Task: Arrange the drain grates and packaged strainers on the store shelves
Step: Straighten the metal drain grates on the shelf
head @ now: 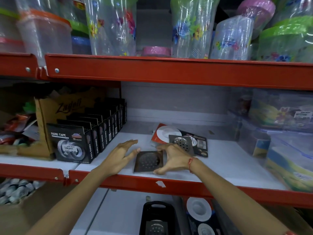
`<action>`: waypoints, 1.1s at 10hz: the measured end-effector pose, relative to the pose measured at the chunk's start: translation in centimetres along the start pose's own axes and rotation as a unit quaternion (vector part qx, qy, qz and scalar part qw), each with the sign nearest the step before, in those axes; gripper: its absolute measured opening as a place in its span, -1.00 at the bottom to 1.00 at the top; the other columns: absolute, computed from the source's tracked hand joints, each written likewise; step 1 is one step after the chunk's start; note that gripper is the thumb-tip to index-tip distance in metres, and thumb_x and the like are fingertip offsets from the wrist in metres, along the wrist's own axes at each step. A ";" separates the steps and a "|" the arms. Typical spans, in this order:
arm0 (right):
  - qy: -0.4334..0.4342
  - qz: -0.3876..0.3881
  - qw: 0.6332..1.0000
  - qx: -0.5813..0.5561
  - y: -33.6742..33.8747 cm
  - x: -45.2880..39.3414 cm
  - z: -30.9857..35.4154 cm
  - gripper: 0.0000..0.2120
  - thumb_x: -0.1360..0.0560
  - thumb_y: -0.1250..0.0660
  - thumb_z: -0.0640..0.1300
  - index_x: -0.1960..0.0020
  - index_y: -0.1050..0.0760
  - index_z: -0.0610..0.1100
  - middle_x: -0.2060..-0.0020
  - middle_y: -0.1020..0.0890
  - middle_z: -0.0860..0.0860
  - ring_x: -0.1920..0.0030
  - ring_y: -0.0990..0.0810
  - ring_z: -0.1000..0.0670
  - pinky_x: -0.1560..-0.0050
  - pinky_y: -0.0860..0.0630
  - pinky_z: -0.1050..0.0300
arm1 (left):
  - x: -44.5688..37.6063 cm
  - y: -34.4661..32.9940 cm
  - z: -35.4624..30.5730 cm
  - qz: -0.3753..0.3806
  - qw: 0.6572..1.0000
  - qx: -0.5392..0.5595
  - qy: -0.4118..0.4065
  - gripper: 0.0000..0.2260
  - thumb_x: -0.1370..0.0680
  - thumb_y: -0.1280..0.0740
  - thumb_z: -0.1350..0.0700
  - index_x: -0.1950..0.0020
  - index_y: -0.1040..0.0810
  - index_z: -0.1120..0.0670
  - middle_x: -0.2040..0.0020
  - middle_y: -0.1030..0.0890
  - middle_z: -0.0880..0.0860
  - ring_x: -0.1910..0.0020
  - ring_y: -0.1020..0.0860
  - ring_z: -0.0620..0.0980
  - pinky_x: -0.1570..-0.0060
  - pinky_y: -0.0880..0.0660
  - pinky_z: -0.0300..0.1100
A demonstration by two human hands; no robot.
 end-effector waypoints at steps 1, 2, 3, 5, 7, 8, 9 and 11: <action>0.079 -0.058 0.991 0.087 0.3 -0.3 1.9 -0.62 -0.63 -0.07 -0.25 -0.40 -0.19 -0.37 -0.18 -0.33 -0.13 -0.19 -0.37 -0.01 -0.35 -0.27 0.19 | 0.2 -0.5 0.8 0.053 0.998 0.014 0.017 -0.28 -0.41 -0.10 -0.41 -0.49 -0.29 -0.08 -0.52 -0.31 -0.07 -0.49 -0.28 -0.06 -0.49 -0.19 -0.09; 0.010 -0.151 0.988 0.000 1.9 1.8 -0.3 -0.56 -0.62 -0.07 -0.30 -0.46 -0.12 -0.40 -0.22 -0.33 -0.19 -0.24 -0.33 -0.05 -0.44 -0.13 0.11 | 0.2 -1.2 1.4 0.101 0.993 0.048 0.039 -0.14 -0.28 -0.26 -0.46 -0.50 -0.25 -0.11 -0.53 -0.28 -0.11 -0.49 -0.26 -0.11 -0.44 -0.20 -0.17; 0.086 -0.190 0.978 -0.028 3.9 0.5 -1.1 -0.53 -0.54 -0.28 -0.23 -0.39 -0.30 -0.39 -0.38 -0.39 -0.28 -0.37 -0.39 -0.23 -0.39 -0.31 -0.01 | 0.0 -1.5 2.0 0.138 0.987 0.051 0.059 0.02 -0.14 -0.43 -0.44 -0.51 -0.21 -0.13 -0.53 -0.24 -0.16 -0.51 -0.23 -0.12 -0.46 -0.18 -0.18; 0.130 -0.124 0.974 -0.137 7.4 -0.3 -3.1 -0.17 -0.12 -0.61 0.11 -0.32 -0.40 0.05 -0.32 -0.48 0.05 -0.23 -0.47 0.05 -0.27 -0.31 0.27 | -0.6 -2.3 2.6 0.192 0.977 0.066 0.060 -0.02 -0.18 -0.58 -0.19 -0.52 -0.24 -0.06 -0.54 -0.21 -0.15 -0.49 -0.19 -0.19 -0.43 -0.09 -0.27; 0.110 -0.108 0.977 -0.145 6.2 -0.8 -4.8 -0.21 -0.13 -0.62 0.06 -0.27 -0.33 0.22 -0.13 -0.44 0.20 -0.29 -0.44 -0.02 -0.23 -0.31 0.23 | -1.1 -2.5 2.4 0.186 0.976 0.099 0.059 -0.09 -0.18 -0.61 -0.12 -0.47 -0.33 -0.06 -0.52 -0.24 -0.16 -0.50 -0.19 -0.16 -0.47 -0.08 -0.20; 0.108 -0.165 0.960 -0.199 7.1 0.2 -5.4 0.08 0.20 -0.69 0.12 -0.26 -0.33 0.32 -0.17 -0.49 0.03 -0.38 -0.40 -0.23 -0.16 -0.42 0.18 | -1.0 -2.5 2.5 0.176 0.977 0.108 0.056 -0.09 -0.18 -0.61 -0.12 -0.47 -0.33 -0.05 -0.50 -0.27 -0.18 -0.47 -0.22 -0.19 -0.45 -0.09 -0.23; 0.124 -0.167 0.943 -0.258 6.5 0.0 -3.9 0.06 0.10 -0.67 0.15 -0.35 -0.36 0.07 -0.28 -0.53 -0.09 -0.34 -0.46 -0.15 -0.33 -0.42 -0.06 | -1.0 -2.6 2.7 0.170 0.977 0.111 0.058 -0.08 -0.16 -0.61 -0.14 -0.46 -0.35 -0.05 -0.47 -0.30 -0.20 -0.42 -0.24 -0.23 -0.43 -0.11 -0.26; 0.198 -0.089 0.956 -0.196 4.0 -0.5 1.9 -0.01 -0.10 -0.57 0.22 -0.43 -0.29 -0.03 -0.27 -0.52 0.09 -0.28 -0.48 0.07 -0.43 -0.34 0.08 | -1.0 -2.7 2.7 0.167 0.977 0.119 0.064 0.01 -0.14 -0.61 -0.16 -0.51 -0.25 -0.03 -0.45 -0.37 -0.17 -0.46 -0.28 -0.17 -0.46 -0.12 -0.19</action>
Point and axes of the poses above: each hand's wrist, its own x-axis away from the middle knuckle, its own y-axis out of the back of the hand, z = x × y, the point moved 7 cm from there along -x, towards the middle knuckle
